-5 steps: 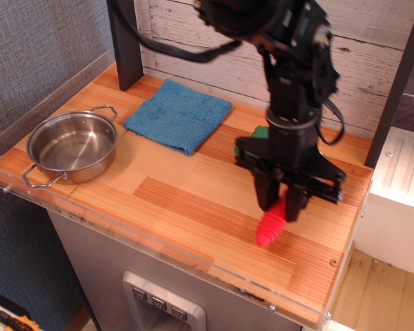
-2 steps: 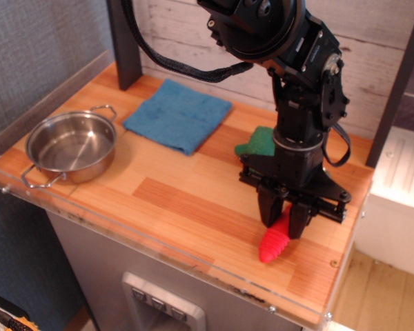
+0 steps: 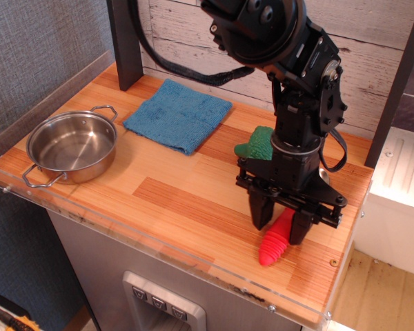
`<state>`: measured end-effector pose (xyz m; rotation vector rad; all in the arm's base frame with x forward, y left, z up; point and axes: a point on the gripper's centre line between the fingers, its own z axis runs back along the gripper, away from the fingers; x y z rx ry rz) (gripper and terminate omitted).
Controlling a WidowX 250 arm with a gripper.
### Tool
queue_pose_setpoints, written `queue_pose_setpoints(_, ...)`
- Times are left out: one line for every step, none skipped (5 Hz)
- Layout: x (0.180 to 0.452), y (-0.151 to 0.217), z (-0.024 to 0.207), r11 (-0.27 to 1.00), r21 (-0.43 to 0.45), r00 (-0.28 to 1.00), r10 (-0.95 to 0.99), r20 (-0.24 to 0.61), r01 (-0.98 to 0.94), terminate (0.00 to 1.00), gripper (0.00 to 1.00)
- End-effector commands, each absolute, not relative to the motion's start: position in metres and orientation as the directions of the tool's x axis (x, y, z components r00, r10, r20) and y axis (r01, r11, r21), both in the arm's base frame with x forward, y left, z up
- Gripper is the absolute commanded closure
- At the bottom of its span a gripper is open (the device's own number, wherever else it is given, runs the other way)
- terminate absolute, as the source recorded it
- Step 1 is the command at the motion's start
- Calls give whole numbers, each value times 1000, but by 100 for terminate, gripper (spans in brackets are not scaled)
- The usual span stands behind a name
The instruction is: Move the red spoon into the empty corner.
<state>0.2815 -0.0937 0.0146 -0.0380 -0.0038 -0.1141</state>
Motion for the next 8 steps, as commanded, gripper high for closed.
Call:
queue_pose_setpoints(288,-65,86,990,-72,975,-109,193,125,0,0)
queue_pose_setpoints(293,-30,116,993,-53,963,-91,253,108,0,0)
queue_pose_setpoints(303,11,120,996,13,967,-92,236,91,0,0)
queue_pose_setpoints(313,35,107,994,66,974,-94,205,82,0,0)
queue_pose_setpoints(314,45,94,992,95,981,-94,170,79,0,0)
queue_pose_setpoints(314,51,93,994,56,983,-104,148,97,0,0)
queue_pose_setpoints(314,51,93,994,56,983,-104,148,97,0,0)
queue_pose_setpoints(314,51,93,994,56,983,-104,148,97,100,0)
